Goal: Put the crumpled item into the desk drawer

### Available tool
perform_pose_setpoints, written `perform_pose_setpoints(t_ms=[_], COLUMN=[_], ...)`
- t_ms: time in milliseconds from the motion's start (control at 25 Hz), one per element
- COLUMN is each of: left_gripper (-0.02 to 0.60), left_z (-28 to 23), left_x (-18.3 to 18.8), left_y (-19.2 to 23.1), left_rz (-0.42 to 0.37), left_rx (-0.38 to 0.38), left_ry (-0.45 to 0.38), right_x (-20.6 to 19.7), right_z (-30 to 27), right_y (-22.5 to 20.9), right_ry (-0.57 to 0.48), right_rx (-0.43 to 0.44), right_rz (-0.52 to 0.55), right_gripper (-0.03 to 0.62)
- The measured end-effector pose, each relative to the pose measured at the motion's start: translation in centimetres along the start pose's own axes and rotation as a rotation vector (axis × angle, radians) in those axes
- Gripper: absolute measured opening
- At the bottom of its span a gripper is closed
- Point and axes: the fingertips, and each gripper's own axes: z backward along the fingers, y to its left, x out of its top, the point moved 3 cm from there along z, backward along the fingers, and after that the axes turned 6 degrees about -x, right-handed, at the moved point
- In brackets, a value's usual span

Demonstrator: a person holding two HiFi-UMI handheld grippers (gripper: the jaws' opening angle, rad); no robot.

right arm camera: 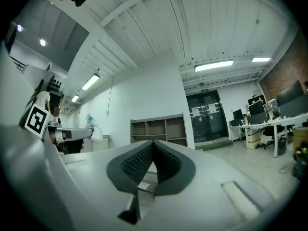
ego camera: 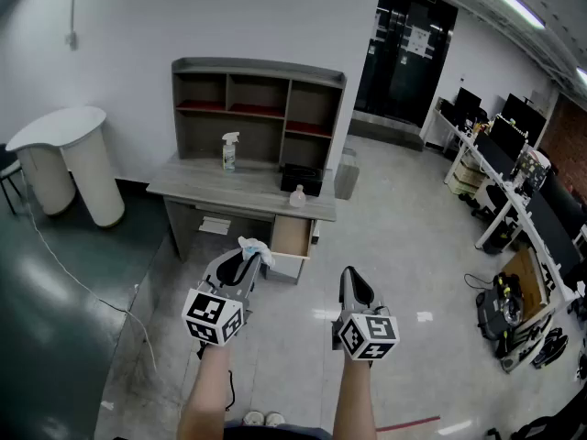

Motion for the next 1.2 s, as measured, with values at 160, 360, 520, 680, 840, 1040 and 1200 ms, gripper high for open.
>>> perform_pose_setpoints(t_ms=[160,360,520,680,840,1040,1200], left_gripper=[0.077,0.077,0.077,0.077,0.077,0.077,0.077], left_z=[-0.2,-0.1,-0.1,0.2,0.3,0.0,-1.0], left_x=[-0.2,-0.5,-0.6,-0.4,-0.4,-0.9,-1.5], left_y=[0.2,0.6,0.7,1.2,2.1,3.6,4.6], left_rz=[0.003,0.006,0.009,0.014,0.021,0.031,0.042], left_rx=[0.0,0.002,0.002,0.0,-0.006,-0.008,-0.012], left_ry=[-0.002,-0.001,0.0,-0.003,-0.014,-0.025,-0.018], right_x=[-0.1,-0.3,-0.2,0.4,0.8,0.6,0.0], right_z=[-0.3,-0.5,-0.5,-0.3,-0.5,-0.3,-1.5], right_y=[0.0,0.2,0.1,0.0,0.1,0.5,-0.6], right_ry=[0.0,-0.001,-0.007,-0.045,-0.061,-0.078,-0.068], right_rx=[0.001,0.004,-0.005,-0.022,-0.048,-0.074,-0.093], right_rz=[0.001,-0.002,-0.008,-0.042,-0.04,-0.024,-0.043], right_gripper=[0.008,0.008,0.008,0.009,0.011,0.009,0.009])
